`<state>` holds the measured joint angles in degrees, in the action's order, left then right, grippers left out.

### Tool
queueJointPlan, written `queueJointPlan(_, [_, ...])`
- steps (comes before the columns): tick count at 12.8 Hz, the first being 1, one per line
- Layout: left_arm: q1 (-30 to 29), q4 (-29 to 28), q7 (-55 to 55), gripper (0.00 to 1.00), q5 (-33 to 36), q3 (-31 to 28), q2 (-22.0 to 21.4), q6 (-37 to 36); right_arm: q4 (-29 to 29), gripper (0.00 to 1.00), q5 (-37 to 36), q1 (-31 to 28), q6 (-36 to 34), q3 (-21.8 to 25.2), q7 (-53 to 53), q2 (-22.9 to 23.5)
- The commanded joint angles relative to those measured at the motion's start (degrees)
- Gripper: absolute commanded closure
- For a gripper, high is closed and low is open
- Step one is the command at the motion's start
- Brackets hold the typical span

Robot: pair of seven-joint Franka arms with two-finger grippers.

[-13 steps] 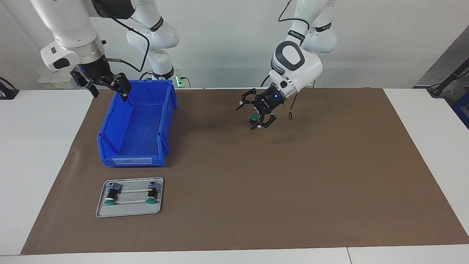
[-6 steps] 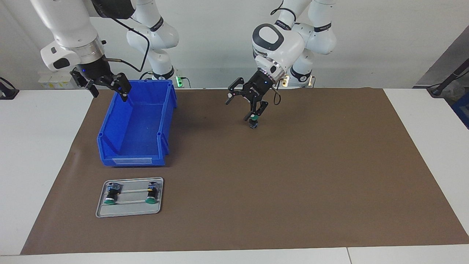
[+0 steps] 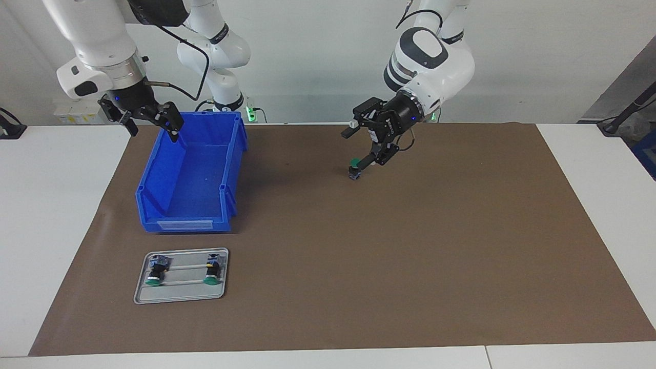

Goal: Place and press button with both arms
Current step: 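Raise the left gripper up and away from the button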

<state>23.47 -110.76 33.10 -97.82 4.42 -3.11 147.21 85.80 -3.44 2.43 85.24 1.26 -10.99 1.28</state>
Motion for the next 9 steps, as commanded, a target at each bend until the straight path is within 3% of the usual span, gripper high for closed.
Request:
queueJointPlan(1, [-5.3, 4.4, -16.2, 0.0, 10.7, 0.4, 0.3, -8.0, 0.4, 0.0, 1.1, -0.4, -0.6, -0.2, 0.6, -0.4])
queueJointPlan(4, [-8.2, 9.1, -30.6, 0.0, 28.3, 0.2, 0.7, -18.2, 0.3, 0.0, 1.1, -0.4, -0.6, -0.2, 0.6, -0.4])
queueJointPlan(7, [-8.3, 12.1, -36.6, 0.0, 53.8, 0.2, 0.6, -34.7, 0.4, 0.0, 1.1, -0.4, -0.5, -0.2, 0.5, -0.4])
queueJointPlan(9, [-7.5, 12.2, -42.3, 0.0, 65.3, 0.4, 0.1, -41.6, 0.4, 0.0, 1.1, -0.4, -0.6, -0.2, 0.6, -0.4])
